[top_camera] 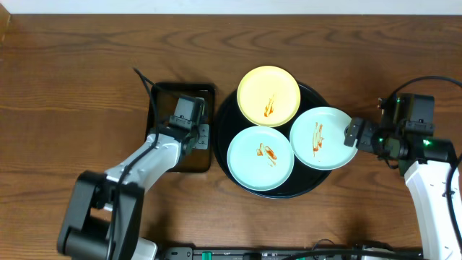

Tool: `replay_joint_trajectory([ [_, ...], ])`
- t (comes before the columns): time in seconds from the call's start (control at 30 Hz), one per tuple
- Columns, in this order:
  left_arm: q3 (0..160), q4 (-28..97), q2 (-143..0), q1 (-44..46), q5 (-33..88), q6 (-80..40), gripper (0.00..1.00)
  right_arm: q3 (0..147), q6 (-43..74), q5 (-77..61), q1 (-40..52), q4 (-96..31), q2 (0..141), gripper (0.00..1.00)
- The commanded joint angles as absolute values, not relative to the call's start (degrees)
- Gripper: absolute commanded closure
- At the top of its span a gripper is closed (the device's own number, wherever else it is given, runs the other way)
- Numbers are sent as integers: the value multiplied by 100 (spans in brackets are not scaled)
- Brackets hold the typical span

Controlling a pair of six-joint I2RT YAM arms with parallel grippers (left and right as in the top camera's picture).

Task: Clean dirty plates on tray and stack at the side
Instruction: 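Grip the right pale green plate rim with the right gripper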

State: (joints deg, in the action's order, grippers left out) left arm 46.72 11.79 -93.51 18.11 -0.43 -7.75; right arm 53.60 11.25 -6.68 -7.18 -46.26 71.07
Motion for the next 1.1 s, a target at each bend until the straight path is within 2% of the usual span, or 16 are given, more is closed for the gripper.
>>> replay_joint_trajectory([
  [0.0, 4740, 1164, -8661, 1791, -445, -893, 93, 5452, 854, -810, -753, -4698, 7282, 11],
  [0.2, 4740, 1114, -8025, 1780, -574, -891, 93, 5452, 397, -1363, -753, -4654, 7688, 20],
  [0.67, 4740, 967, -7509, 1780, -587, -888, 92, 5452, 292, -1164, -753, -4042, 8973, 37],
  [0.77, 4740, 882, -7443, 1782, -587, -891, 92, 5452, 292, -1164, -753, -3913, 9111, 43],
  [0.8, 4740, 821, -7402, 1782, -587, -888, 93, 5452, 292, -1164, -753, -3848, 9192, 48],
  [1.0, 4740, 733, -7210, 1782, -587, -888, 93, 5452, 290, -1160, -753, -3789, 9255, 46],
  [1.07, 4740, 709, -7120, 1782, -587, -888, 92, 5452, 290, -1160, -753, -3763, 9255, 48],
])
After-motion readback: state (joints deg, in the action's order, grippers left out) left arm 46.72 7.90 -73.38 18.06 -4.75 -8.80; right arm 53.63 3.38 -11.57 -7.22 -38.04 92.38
